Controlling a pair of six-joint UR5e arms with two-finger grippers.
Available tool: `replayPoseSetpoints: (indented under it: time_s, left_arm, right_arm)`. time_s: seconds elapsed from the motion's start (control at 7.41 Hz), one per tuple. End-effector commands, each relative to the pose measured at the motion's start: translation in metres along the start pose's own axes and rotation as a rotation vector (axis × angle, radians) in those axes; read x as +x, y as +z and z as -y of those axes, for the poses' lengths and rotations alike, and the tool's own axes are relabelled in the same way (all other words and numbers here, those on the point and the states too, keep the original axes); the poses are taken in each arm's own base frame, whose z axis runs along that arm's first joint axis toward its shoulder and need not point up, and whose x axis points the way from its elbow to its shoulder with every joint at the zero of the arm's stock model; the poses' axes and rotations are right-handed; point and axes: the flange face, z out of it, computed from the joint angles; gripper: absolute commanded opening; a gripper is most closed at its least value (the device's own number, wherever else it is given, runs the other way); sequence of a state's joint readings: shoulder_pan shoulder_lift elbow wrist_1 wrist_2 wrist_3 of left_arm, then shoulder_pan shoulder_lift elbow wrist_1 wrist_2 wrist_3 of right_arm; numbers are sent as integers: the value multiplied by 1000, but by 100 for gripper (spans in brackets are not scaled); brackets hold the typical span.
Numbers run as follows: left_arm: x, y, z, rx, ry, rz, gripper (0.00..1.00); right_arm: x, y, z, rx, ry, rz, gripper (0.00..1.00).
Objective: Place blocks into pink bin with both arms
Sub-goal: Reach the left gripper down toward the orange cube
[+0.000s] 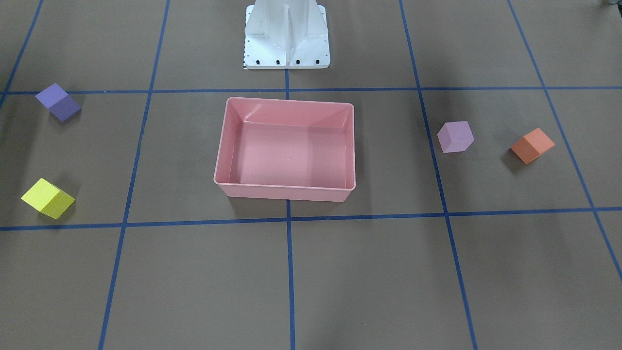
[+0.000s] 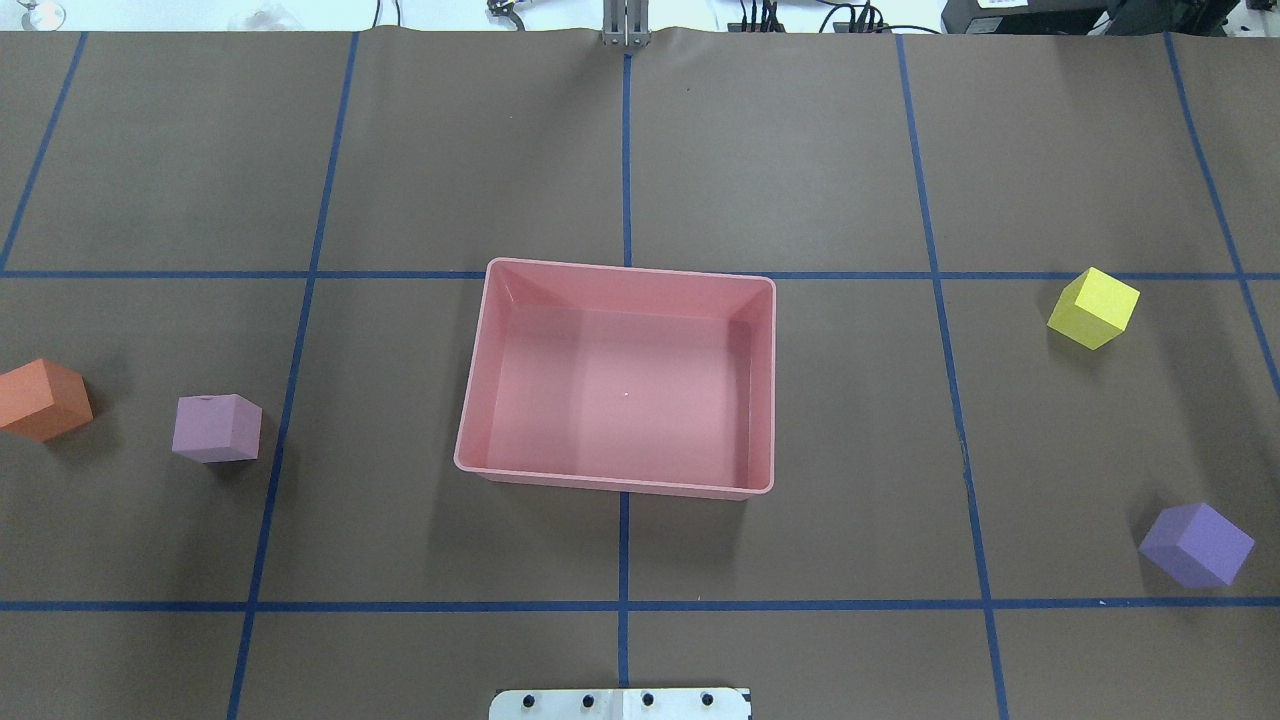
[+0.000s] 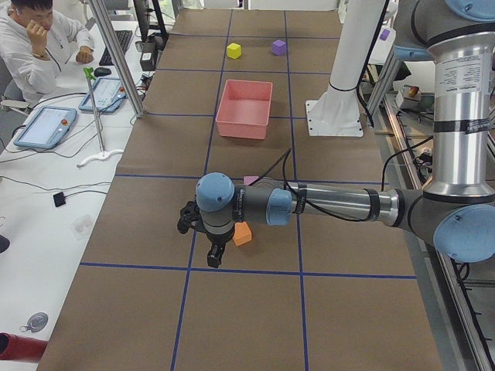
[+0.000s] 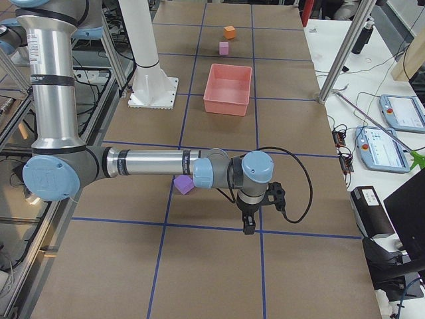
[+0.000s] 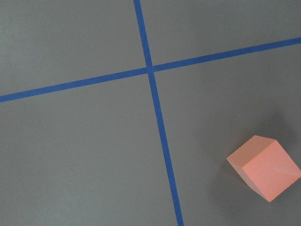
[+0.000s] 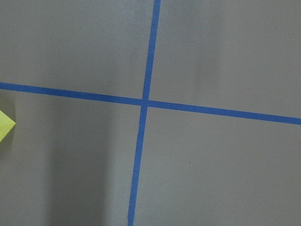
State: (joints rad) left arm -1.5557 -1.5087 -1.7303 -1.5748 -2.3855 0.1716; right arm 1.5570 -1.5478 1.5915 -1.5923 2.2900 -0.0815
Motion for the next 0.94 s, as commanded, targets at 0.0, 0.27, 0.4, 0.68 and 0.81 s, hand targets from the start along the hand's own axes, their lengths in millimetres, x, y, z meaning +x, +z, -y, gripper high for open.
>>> replayPoseSetpoints:
  time_s: [0.0, 0.27, 0.4, 0.68, 0.81]
  left_arm:
    - [21, -15, 34, 51, 50, -60, 100]
    - [41, -17, 42, 81, 113, -78, 100]
    - [66, 4, 55, 58, 178, -109, 100]
    - [127, 47, 71, -9, 327, -145, 100]
    - [124, 64, 50, 18, 437, -135, 100]
  right_arm:
    - [2, 2, -1, -4, 5, 1, 100]
    - [2, 2, -1, -4, 4, 1, 100]
    - [1, 2, -1, -4, 4, 2, 100]
    - [0, 1, 0, -1, 3, 3, 100]
    - [1, 1, -1, -3, 4, 4, 100]
